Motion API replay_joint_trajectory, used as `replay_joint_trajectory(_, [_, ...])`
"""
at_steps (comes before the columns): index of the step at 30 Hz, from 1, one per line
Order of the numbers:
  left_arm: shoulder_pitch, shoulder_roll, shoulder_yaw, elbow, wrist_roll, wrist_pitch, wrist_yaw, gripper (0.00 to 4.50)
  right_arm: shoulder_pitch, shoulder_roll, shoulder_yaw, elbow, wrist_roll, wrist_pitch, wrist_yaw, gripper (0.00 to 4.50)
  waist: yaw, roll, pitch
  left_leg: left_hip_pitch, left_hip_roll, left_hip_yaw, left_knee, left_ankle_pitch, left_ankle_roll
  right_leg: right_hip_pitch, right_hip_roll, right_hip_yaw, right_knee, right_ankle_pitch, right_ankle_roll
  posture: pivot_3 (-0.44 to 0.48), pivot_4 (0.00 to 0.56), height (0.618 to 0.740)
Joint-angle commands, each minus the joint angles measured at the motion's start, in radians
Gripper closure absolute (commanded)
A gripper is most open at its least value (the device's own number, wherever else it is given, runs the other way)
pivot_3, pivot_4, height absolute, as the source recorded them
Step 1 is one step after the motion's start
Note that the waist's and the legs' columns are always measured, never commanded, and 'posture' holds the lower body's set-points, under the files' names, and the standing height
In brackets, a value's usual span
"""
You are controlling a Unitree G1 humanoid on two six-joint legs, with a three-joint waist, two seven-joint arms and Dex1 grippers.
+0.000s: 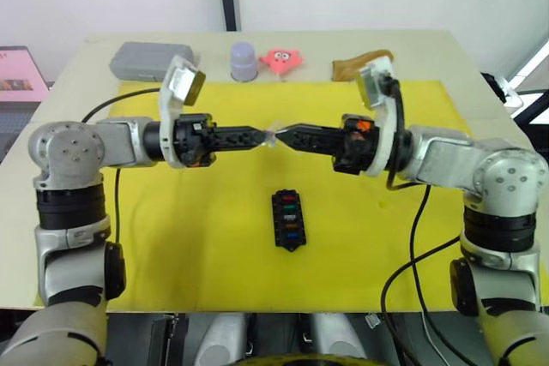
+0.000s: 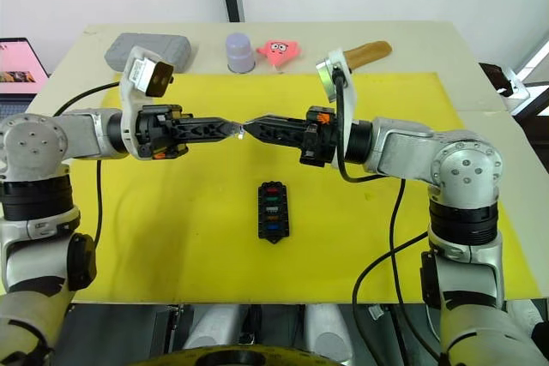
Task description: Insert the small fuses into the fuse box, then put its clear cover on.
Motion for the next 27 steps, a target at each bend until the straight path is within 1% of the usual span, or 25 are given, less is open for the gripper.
replay_joint_trajectory(1, [-0.012, -0.003, 0.004, -0.026, -0.024, -0.022, -0.004, 4.50, -0.025, -0.009, -0.002, -0.033, 0.017, -0.020, 0.001, 4.41, 0.000, 0.000, 0.000, 0.000, 0.000, 0.000, 0.000, 0.000, 0.000, 0.000, 0.000, 0.000, 0.000, 0.000, 0.000, 0.000, 0.150, 0.740])
replay_joint_trajectory(21, [-0.023, -0.007, -0.007, -0.024, -0.024, -0.024, 0.001, 4.50, -0.017, -0.026, -0.004, -0.048, 0.020, -0.031, 0.007, 4.41, 0.001, 0.000, 0.000, 0.000, 0.000, 0.000, 0.000, 0.000, 0.000, 0.000, 0.000, 0.000, 0.000, 0.000, 0.000, 0.000, 0.150, 0.740])
replay_joint_trajectory(22, [-0.023, -0.007, -0.008, -0.024, -0.024, -0.024, 0.001, 4.50, -0.016, -0.026, -0.004, -0.048, 0.019, -0.032, 0.006, 3.73, 0.001, 0.000, 0.000, 0.000, 0.000, 0.000, 0.000, 0.000, 0.000, 0.000, 0.000, 0.000, 0.000, 0.000, 0.000, 0.000, 0.150, 0.740])
replay_joint_trajectory(23, [-0.023, -0.007, -0.008, -0.024, -0.025, -0.024, 0.002, 4.50, -0.016, -0.026, -0.004, -0.049, 0.017, -0.033, 0.005, 3.40, 0.001, 0.000, 0.000, 0.000, 0.000, 0.000, 0.000, 0.000, 0.000, 0.000, 0.000, 0.000, 0.000, 0.000, 0.000, 0.000, 0.150, 0.740])
replay_joint_trajectory(25, [-0.023, -0.008, -0.007, -0.024, -0.027, -0.024, 0.003, 4.50, -0.014, -0.027, -0.004, -0.048, 0.014, -0.034, -0.002, 2.49, 0.001, 0.000, 0.000, 0.000, 0.000, 0.000, 0.000, 0.000, 0.000, 0.000, 0.000, 0.000, 0.000, 0.000, 0.000, 0.000, 0.150, 0.740])
replay_joint_trajectory(27, [-0.024, -0.009, -0.007, -0.023, -0.029, -0.023, 0.005, 4.50, -0.014, -0.027, -0.004, -0.046, 0.011, -0.035, -0.004, 2.49, 0.001, 0.000, 0.000, 0.000, 0.000, 0.000, 0.000, 0.000, 0.000, 0.000, 0.000, 0.000, 0.000, 0.000, 0.000, 0.000, 0.150, 0.740])
